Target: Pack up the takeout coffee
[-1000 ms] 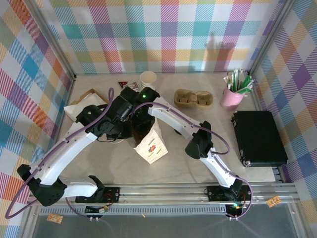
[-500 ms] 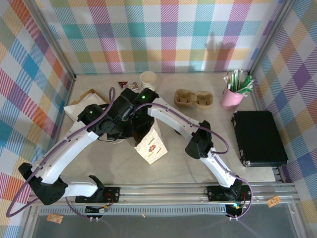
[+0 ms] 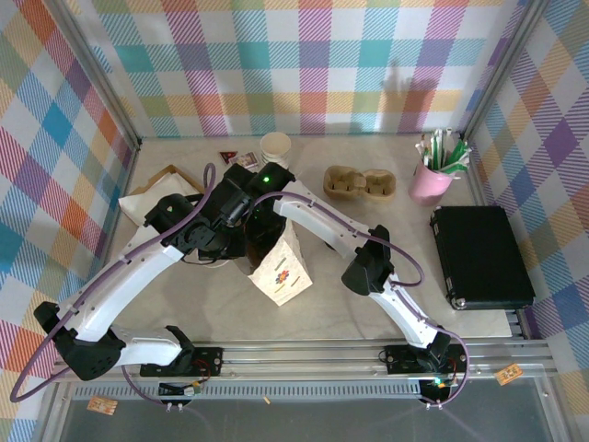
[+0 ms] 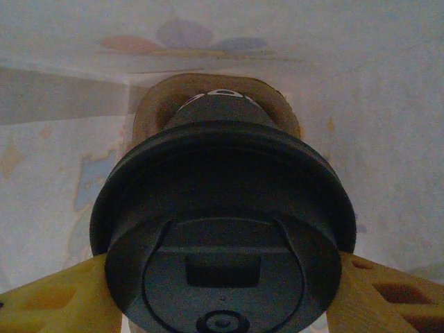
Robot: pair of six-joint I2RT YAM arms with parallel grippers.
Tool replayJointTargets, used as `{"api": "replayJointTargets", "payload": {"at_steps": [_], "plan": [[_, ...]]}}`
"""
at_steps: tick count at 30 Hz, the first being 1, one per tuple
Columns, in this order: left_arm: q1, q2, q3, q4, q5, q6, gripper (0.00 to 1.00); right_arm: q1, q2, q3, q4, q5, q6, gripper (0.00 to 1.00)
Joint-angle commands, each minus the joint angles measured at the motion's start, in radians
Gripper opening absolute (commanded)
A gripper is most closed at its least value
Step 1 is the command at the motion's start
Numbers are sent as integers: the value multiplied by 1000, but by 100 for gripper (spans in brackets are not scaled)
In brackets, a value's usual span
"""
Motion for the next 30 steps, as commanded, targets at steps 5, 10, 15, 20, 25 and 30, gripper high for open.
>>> {"api": "replayJointTargets", "payload": {"at_steps": [5, 10, 15, 20, 25, 30], "plan": [[-43, -7, 13, -9, 6, 67, 0, 17, 33, 8, -74, 5, -18, 47], [-45, -14, 10, -10, 6, 67, 0, 26, 71, 1, -80, -21, -22, 48], [-45, -11, 14, -11, 6, 79, 0, 28, 81, 16, -120, 2, -25, 46], [-44, -5, 23, -16, 7, 97, 0, 28, 42, 24, -146, 5, -45, 45], [-45, -10, 25, -20, 0, 102, 0, 28, 37, 17, -165, -4, -47, 47], [-45, -18, 19, -18, 7, 103, 0, 26, 88, 78, -136, -34, -27, 49]]}}
